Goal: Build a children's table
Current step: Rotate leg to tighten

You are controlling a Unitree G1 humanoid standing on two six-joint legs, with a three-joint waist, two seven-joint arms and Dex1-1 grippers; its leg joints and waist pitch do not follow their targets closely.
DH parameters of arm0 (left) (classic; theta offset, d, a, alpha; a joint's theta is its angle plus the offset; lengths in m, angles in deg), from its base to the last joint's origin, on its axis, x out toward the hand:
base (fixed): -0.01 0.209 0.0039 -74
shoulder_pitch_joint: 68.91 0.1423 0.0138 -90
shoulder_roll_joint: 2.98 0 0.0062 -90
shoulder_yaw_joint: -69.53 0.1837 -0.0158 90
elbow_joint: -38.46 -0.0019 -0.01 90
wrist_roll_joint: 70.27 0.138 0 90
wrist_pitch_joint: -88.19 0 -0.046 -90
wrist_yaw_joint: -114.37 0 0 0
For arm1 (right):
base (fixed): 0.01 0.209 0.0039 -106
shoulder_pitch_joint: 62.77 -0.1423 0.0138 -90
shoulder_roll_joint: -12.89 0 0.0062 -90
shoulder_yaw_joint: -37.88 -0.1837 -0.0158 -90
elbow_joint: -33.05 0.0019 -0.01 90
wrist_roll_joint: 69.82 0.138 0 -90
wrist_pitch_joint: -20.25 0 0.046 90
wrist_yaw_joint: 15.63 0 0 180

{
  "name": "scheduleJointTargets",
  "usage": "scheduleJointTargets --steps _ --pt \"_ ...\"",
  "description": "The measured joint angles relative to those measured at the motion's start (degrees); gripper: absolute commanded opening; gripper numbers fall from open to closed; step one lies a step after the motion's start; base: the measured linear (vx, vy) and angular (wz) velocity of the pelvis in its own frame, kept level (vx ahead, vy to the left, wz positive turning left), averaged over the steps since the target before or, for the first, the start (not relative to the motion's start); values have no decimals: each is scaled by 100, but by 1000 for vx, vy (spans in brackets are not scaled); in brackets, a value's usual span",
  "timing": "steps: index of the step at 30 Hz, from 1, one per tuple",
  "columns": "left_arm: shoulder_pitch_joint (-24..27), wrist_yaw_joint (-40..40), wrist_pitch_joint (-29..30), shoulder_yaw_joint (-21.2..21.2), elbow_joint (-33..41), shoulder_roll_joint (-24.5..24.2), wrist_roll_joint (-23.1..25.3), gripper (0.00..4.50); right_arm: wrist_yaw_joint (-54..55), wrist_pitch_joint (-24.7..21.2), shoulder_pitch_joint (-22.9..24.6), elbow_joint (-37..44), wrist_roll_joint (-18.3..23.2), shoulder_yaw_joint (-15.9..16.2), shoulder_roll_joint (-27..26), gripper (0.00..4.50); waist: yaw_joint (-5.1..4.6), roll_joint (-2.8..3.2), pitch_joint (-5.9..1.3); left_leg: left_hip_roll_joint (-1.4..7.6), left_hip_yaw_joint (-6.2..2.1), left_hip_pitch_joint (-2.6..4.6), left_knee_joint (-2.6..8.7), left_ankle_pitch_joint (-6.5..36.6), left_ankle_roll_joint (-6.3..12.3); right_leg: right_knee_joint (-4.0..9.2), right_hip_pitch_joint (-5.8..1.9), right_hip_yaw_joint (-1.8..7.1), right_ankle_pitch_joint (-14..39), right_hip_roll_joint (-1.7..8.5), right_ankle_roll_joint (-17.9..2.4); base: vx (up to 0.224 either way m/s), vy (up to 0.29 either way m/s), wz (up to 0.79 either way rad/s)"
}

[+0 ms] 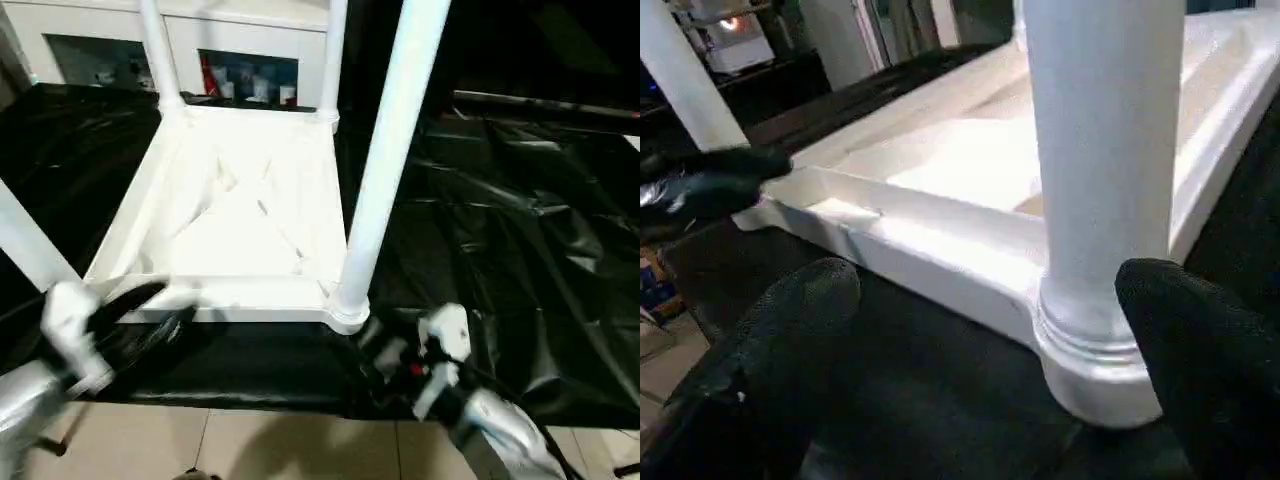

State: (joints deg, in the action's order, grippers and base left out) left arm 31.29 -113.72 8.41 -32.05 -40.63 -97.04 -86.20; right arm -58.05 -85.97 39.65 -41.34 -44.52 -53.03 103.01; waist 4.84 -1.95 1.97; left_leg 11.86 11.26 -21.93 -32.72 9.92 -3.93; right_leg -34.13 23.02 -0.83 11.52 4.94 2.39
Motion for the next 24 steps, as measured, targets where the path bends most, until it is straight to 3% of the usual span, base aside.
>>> scheduleJointTargets --steps 5,7,13,20,24 --pt "157 138 -165 -386 12 -12 -226 421 98 162 -140 -288 -122 87 -114 450 26 -34 -18 0 1 1 0 0 -1 -3 -2 2 -3 0 0 0 0 0" --pt "176 532 -103 -375 11 85 -103 439 198 205 -139 -325 -152 95 -169 450 25 -61 -30 0 0 3 0 0 -1 -3 -6 1 -5 0 2 0 0 0" --pt "-123 1301 -302 -241 -50 620 232 439 491 408 -150 -398 -357 119 -255 450 24 -118 -61 -1 -1 11 -5 -1 -1 0 -21 3 -20 1 20 0 0 0" --pt "11 1475 -472 -19 -125 711 306 439 626 550 -112 -563 -497 137 -357 450 41 -146 -77 -5 8 -11 -16 -1 5 3 -12 9 -23 16 29 0 0 0" --pt "143 1610 -661 119 -108 756 525 439 711 623 -111 -651 -545 134 -370 450 159 -120 -81 -24 1 -63 -180 59 134 21 -45 26 -24 56 91 3 19 -1"
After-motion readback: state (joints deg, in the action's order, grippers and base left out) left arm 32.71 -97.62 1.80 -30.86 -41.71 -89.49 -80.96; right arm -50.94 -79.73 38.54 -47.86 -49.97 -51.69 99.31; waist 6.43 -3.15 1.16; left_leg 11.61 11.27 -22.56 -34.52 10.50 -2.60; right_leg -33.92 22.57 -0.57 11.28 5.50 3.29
